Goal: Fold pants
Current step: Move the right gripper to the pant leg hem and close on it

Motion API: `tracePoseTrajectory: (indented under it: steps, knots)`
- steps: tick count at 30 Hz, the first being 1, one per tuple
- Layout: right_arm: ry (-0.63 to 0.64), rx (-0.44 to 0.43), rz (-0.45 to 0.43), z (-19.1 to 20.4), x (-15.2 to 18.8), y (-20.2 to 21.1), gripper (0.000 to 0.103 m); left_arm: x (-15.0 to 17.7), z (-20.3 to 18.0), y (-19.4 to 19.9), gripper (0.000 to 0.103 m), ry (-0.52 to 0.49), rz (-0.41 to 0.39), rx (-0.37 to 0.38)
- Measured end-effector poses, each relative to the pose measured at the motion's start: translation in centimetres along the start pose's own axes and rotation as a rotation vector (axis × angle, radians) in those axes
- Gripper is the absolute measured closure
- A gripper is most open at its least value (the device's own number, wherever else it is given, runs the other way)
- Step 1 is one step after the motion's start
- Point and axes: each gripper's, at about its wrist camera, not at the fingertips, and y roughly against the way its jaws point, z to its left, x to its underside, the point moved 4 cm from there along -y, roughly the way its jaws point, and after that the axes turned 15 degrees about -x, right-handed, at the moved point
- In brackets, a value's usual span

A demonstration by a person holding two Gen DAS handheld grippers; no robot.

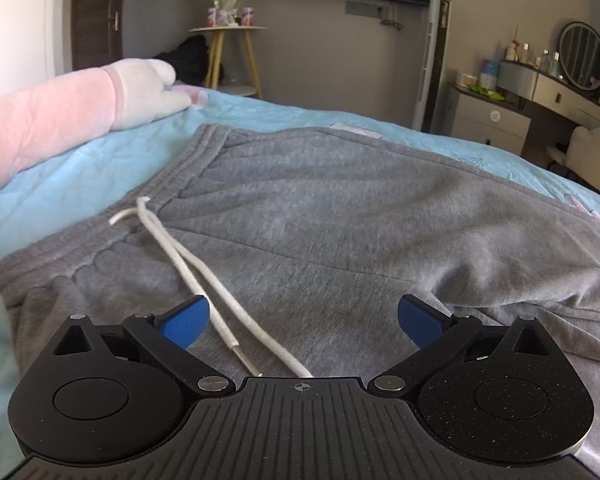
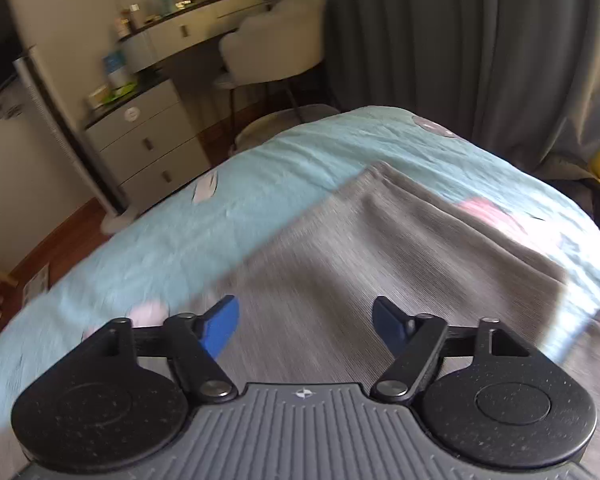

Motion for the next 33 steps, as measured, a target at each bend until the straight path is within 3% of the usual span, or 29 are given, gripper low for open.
tracePoseTrajectory:
  steps: [2,4,8,10,11,12,13,14,15,18,20,24,29,33]
  knots:
    - [0.021,0.075,-0.021,0.5,-0.9,-3.3,0.029,0.5,0.0,-0.8,0.000,0.000,-0.007,-0.006]
    - [0.025,0.111,-0.023,0.4,-1.3,-5.9,0.016,0.8,-0.1,-1.7,0.000,0.007,0.010,-0.014]
    - [0.014,0.221,0.032,-1.0,-1.2,-9.4,0.016,1.5,-0.3,-2.4,0.000,0.015,-0.034,-0.016]
    - [-0.022,0.221,0.040,-2.2,-1.2,-10.0,0.019,1.8,-0.5,-2.5,0.000,0.012,-0.052,-0.021]
    - [-0.019,0.220,0.023,-2.5,-1.2,-9.8,0.028,1.8,-0.4,-2.6,0.000,0.019,-0.056,-0.018]
    - [-0.002,0.221,0.010,-2.7,-1.1,-9.5,0.054,1.9,-0.4,-2.7,0.000,0.027,-0.058,-0.015]
    - [0.005,0.202,0.008,-2.9,-1.0,-9.1,0.068,1.9,-0.3,-2.8,0.000,0.034,-0.057,-0.010]
    - [-0.003,0.159,0.005,-3.0,-0.9,-8.4,0.086,1.9,-0.2,-2.8,0.000,0.040,-0.055,-0.005]
    - [-0.014,0.123,0.002,-3.2,-0.7,-7.3,0.096,1.9,-0.1,-2.8,0.000,0.044,-0.053,0.000]
    - [-0.016,0.022,-0.098,-3.8,0.7,-1.4,0.097,1.7,0.1,-2.8,0.000,0.058,-0.039,0.015]
    - [-0.014,-0.051,-0.176,-4.9,2.9,4.8,0.097,1.6,0.3,-2.8,0.000,0.068,-0.033,0.023]
    - [-0.068,-0.127,-0.242,-9.3,10.7,15.7,0.097,1.3,0.8,-2.7,0.000,0.085,-0.021,0.048]
    - [-0.288,-0.086,-0.142,-16.8,19.9,19.5,0.097,-0.9,2.4,-0.6,0.000,0.185,0.031,0.103]
    - [-0.459,-0.165,-0.190,-19.9,21.5,21.1,0.089,-4.8,3.2,1.2,0.000,0.255,-0.022,0.240]
